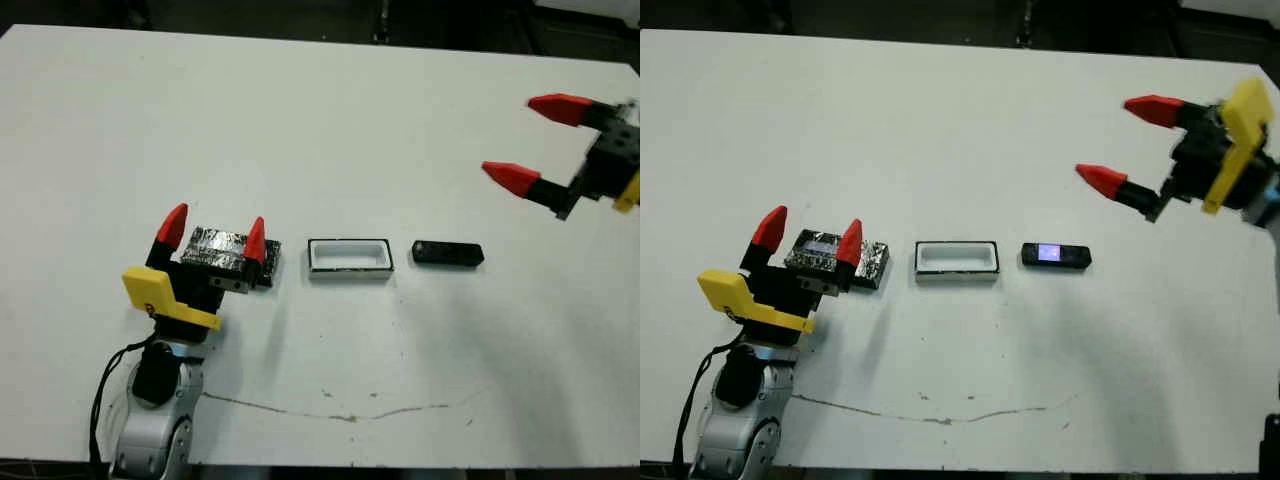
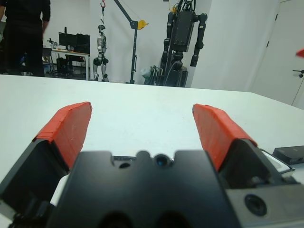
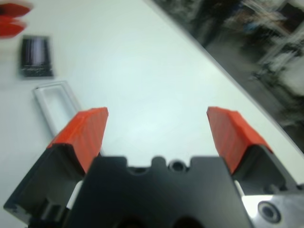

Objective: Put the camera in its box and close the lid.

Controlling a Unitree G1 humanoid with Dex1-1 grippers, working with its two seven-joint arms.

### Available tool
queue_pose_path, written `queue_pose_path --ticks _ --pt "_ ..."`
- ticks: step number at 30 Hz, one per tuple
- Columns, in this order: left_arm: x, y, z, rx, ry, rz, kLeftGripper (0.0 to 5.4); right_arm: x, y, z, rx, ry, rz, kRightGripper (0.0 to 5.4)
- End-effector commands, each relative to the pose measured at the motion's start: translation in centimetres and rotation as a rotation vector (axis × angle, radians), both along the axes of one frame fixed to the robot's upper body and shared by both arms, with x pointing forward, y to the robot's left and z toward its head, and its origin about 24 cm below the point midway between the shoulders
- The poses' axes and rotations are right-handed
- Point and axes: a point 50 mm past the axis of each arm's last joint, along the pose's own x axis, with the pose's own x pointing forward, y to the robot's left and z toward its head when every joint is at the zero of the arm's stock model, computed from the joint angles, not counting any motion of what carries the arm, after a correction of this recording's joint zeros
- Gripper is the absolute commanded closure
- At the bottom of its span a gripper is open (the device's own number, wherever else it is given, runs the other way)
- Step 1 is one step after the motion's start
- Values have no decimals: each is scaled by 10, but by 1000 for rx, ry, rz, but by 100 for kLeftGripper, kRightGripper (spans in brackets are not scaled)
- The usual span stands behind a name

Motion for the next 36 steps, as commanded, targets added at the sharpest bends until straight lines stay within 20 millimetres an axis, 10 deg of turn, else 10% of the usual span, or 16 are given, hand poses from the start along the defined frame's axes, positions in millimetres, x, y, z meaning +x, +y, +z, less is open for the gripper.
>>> queue_pose_path --ticks 1,36 --pt "-1 1 -4 -4 24 11 0 8 2 -2 -169 76 69 2" --pt "-2 0 -4 -12 43 23 0 26 43 -69 -423 351 261 2"
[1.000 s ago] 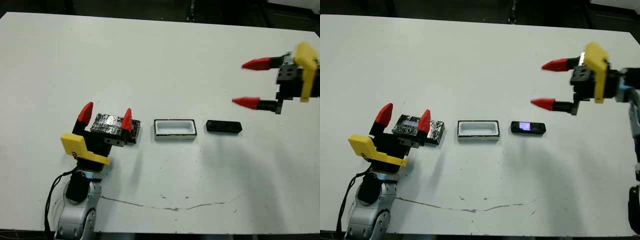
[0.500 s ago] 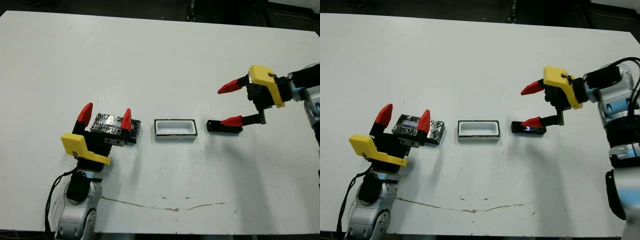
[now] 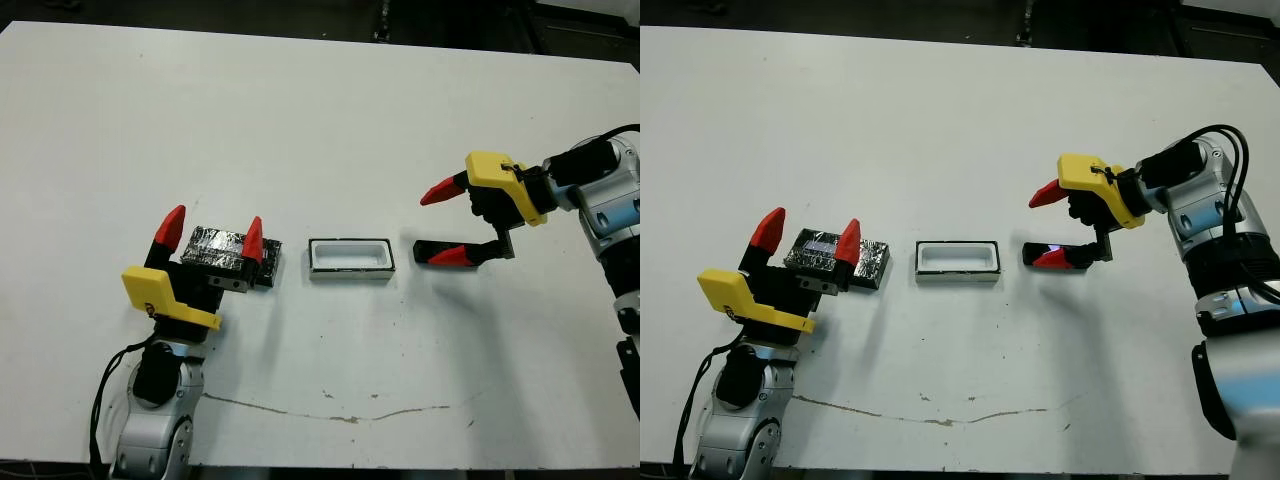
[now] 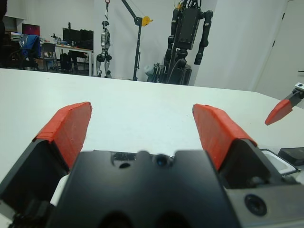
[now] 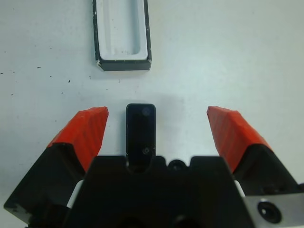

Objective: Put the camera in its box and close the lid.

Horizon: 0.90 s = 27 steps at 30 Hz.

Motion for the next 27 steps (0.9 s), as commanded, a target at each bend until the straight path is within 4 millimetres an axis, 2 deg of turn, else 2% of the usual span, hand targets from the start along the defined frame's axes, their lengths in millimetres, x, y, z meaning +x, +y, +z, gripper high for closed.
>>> queue_pose_path --ticks 1,8,11,21,27 --pt "-2 0 -3 1 28 9 0 -3 -3 -13 -5 47 -17 2" --pt "-2 0 -3 -6 29 3 0 -4 -2 -21 -60 53 -35 2" --pt "-2 0 -3 -6 27 0 0 -5 -1 -23 -81 33 -30 28" --pt "-2 0 -3 -4 30 3 0 -9 -3 -34 -90 44 -59 169" --pt "-2 0 -3 3 26 6 0 -11 -4 -39 -36 2 -40 253"
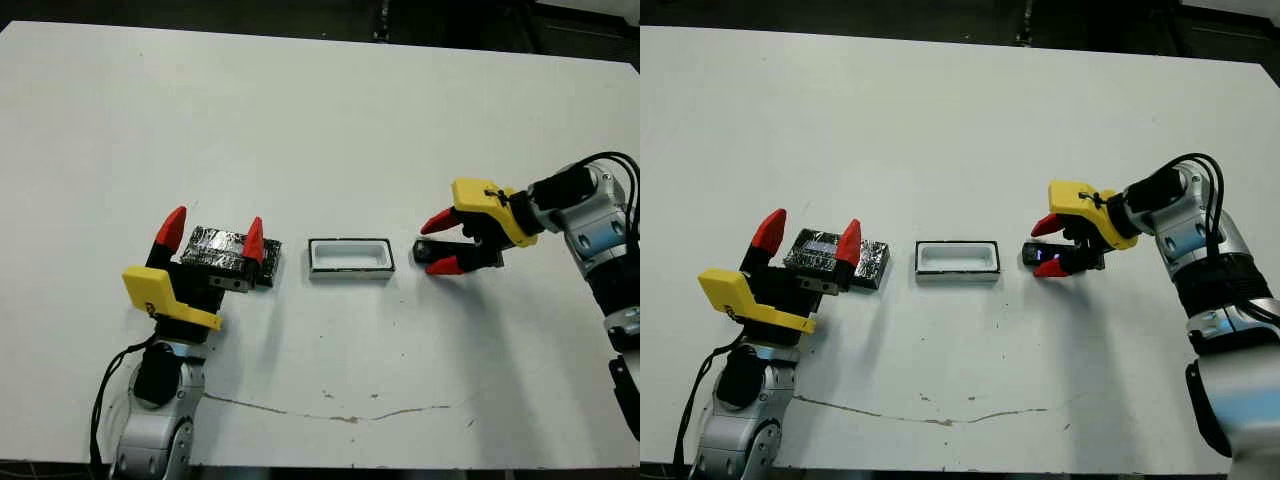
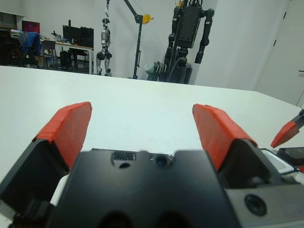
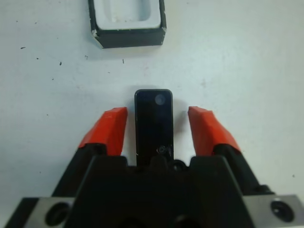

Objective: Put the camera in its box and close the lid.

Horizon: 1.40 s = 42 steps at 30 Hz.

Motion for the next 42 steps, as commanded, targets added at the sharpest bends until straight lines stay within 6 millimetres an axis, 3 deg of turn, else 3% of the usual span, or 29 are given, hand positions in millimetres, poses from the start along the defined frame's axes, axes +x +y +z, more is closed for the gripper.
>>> queue_pose_path --ticks 1,8,20,23,27,34,42 --pt "-1 1 -3 8 14 3 0 -4 -6 -13 19 -3 -28 268" --pt "-1 1 -3 -9 15 -2 0 -4 -6 -9 21 -57 -10 365" --pt "-2 1 -3 1 13 4 0 3 -9 3 24 -68 -27 371" --pt "-1 1 -4 -1 14 9 0 7 -10 15 77 -100 -61 371" --pt "-1 1 -4 0 22 14 0 15 -7 48 241 -108 -133 371" --pt "-2 -1 -4 -2 29 17 0 12 27 79 548 -74 -132 371" --pt "-2 -1 -4 -5 33 16 0 0 69 66 603 30 -121 371"
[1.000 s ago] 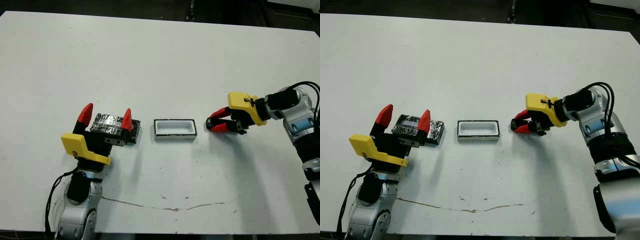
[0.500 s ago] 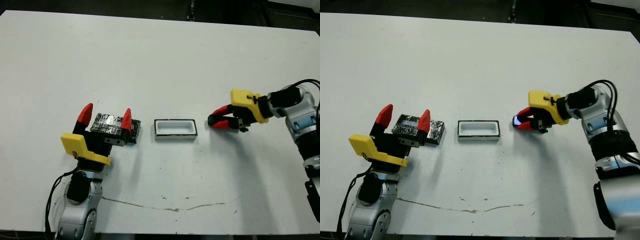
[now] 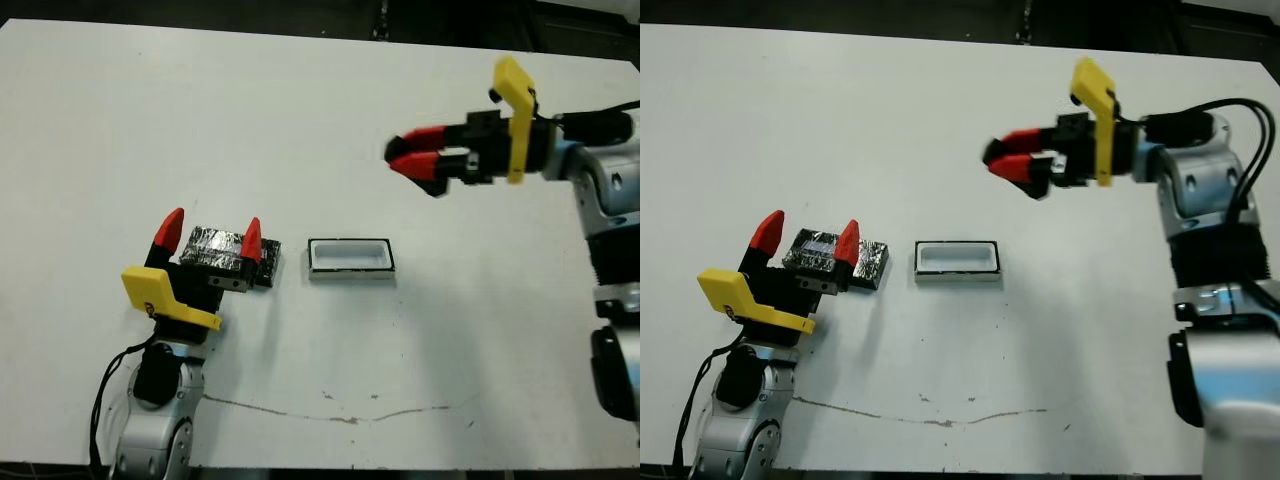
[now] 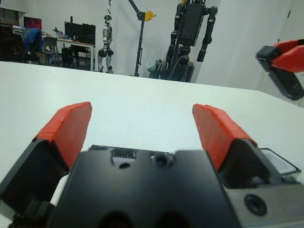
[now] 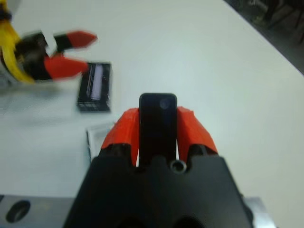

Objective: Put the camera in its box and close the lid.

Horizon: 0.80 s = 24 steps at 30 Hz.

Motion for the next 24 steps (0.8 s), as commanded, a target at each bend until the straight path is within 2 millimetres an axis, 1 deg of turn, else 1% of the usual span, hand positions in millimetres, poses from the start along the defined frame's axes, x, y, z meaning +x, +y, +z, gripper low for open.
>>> queue_pose_path --ticks 1,5,10,16,24 --pt "-2 1 -3 2 23 8 0 -3 10 -13 5 58 17 371" --pt "-2 1 -4 6 15 9 0 -6 23 -27 56 61 39 371" --pt "-2 1 -4 -2 13 8 0 -11 33 -40 53 85 62 371" --pt "-2 1 -4 0 19 11 0 -10 33 -56 24 126 74 371" --pt "-2 0 -4 2 12 5 0 -8 34 -64 -19 120 92 371"
